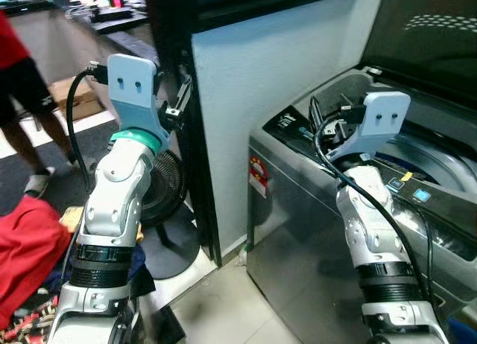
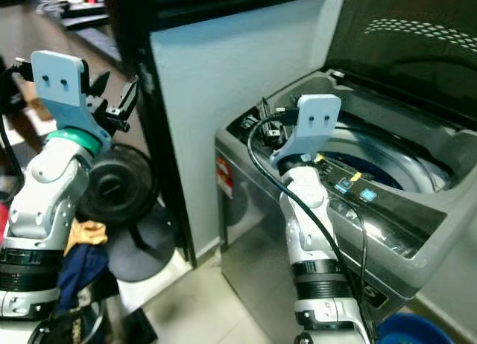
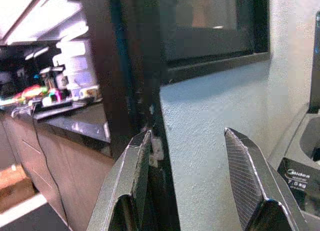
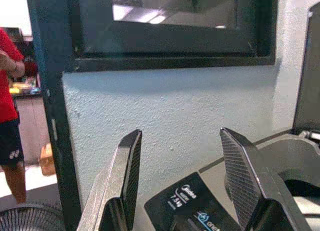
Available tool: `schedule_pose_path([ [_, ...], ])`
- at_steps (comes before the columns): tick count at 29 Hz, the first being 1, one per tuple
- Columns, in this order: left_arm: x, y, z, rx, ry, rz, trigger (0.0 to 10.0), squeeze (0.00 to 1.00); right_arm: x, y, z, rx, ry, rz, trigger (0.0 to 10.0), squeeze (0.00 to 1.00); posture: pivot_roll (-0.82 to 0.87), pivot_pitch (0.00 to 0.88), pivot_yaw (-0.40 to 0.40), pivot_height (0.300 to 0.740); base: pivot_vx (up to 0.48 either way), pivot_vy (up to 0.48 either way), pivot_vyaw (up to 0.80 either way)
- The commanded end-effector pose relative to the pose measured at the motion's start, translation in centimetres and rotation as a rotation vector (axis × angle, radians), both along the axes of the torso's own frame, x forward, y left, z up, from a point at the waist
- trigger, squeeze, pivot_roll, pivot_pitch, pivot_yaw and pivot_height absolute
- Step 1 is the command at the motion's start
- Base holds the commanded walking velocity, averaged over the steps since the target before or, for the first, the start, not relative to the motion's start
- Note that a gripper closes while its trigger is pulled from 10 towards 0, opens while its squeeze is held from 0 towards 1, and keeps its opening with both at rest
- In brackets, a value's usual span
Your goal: Clothes washing
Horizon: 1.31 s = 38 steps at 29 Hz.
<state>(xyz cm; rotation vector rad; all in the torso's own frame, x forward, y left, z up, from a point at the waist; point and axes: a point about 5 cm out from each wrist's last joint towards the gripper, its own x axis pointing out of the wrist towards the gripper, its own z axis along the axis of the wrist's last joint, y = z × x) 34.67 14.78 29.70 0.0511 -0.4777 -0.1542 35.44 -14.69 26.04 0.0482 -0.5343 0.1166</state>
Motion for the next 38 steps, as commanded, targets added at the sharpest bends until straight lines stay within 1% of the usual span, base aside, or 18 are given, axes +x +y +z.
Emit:
schedule_pose_path([
  [1, 0.04, 0.19, -0.02, 0.006, 0.006, 0.007, 10.0, 0.0, 0.01, 0.04, -0.01, 0.001, 0.0, 0.001, 10.0, 0.0, 0.03, 0.0, 0.058, 0.74, 0.0, 0.0, 0.76],
  [21, 0.1, 0.38, -0.09, 0.011, 0.012, 0.019, 10.0, 0.0, 0.05, 0.18, -0.13, 0.008, 0.003, 0.007, 10.0, 0.0, 0.04, 0.0, 0.058, 0.74, 0.0, 0.0, 0.74],
  [28, 0.21, 0.54, -0.16, 0.03, 0.006, 0.045, 10.0, 0.0, -0.11, 0.48, -0.11, 0.039, -0.004, 0.034, 10.0, 0.0, 0.03, 0.0, 0.064, 0.74, 0.0, 0.0, 0.0],
  [31, 0.3, 0.6, -0.15, 0.047, 0.002, 0.058, 10.0, 0.0, -0.13, 0.62, -0.2, 0.031, -0.003, 0.041, 10.0, 0.0, 0.03, 0.0, 0.066, 0.74, 0.357, 0.0, 0.0],
  [36, 0.37, 0.6, -0.2, 0.047, 0.004, 0.062, 10.0, 0.0, -0.07, 0.67, -0.39, 0.005, 0.006, 0.034, 10.0, 0.0, 0.03, 0.0, 0.067, 0.74, 0.451, 0.0, 0.0],
  [38, 0.42, 0.57, -0.13, 0.048, 0.002, 0.063, 10.0, 0.0, -0.01, 0.52, -0.43, -0.017, 0.006, 0.01, 10.0, 0.0, 0.04, 0.0, 0.067, 0.74, 0.48, 0.0, 0.78],
])
